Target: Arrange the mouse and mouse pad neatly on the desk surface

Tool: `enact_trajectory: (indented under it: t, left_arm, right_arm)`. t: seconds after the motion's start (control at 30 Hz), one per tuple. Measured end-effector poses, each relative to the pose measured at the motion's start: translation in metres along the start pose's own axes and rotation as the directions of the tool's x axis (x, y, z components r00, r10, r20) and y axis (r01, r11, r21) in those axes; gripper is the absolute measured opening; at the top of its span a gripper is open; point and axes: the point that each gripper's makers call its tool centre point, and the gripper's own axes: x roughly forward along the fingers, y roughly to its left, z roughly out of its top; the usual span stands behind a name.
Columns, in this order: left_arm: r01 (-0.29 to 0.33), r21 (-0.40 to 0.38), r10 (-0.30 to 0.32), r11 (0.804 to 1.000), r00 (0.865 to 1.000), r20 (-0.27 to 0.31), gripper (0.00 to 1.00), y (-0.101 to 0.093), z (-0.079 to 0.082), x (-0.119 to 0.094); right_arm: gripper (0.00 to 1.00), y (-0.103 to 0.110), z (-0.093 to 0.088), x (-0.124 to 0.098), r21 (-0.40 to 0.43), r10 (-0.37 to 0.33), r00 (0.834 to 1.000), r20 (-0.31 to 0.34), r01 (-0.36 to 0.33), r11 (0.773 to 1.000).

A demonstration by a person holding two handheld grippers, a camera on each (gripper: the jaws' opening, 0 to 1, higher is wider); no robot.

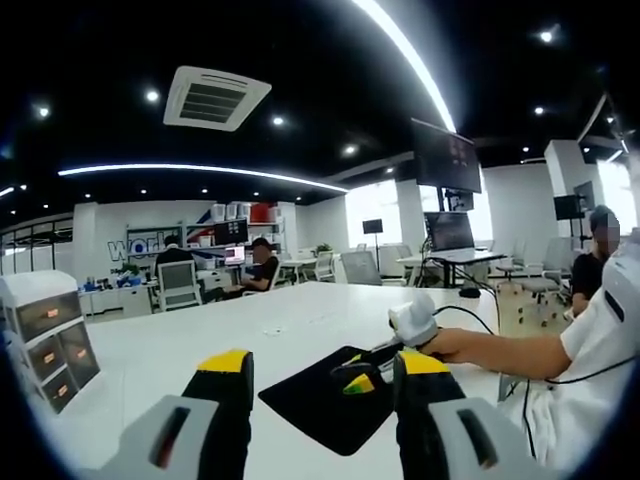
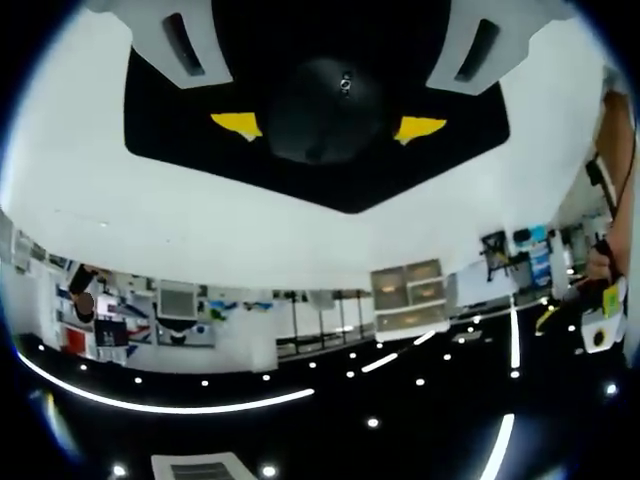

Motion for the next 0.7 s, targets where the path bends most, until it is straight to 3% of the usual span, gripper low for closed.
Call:
enact_trajectory:
  t: [0.13, 0.33, 0.7]
  left_arm:
    - [0.000, 0.001, 0.000, 1.000, 1.000, -0.004, 0.57, 0.000, -0.001, 0.000]
    - [-0.001, 0.003, 0.001, 1.000, 1.000, -0.006, 0.57, 0.000, -0.001, 0.000]
    - [0.000, 0.003, 0.000, 1.000, 1.000, -0.006, 0.57, -0.002, -0.002, 0.001]
  right_arm:
    - [0.48, 0.001, 0.004, -0.001, -0.045, -0.008, 1.000, 0.019, 0.009, 0.999]
    - [0.58, 0.001, 0.017, -0.006, -0.063, -0.001, 0.999, 0.050, 0.004, 0.998]
    - [0.58, 0.008, 0.067, -0.059, -0.072, 0.028, 0.987, 0.155, -0.017, 0.997]
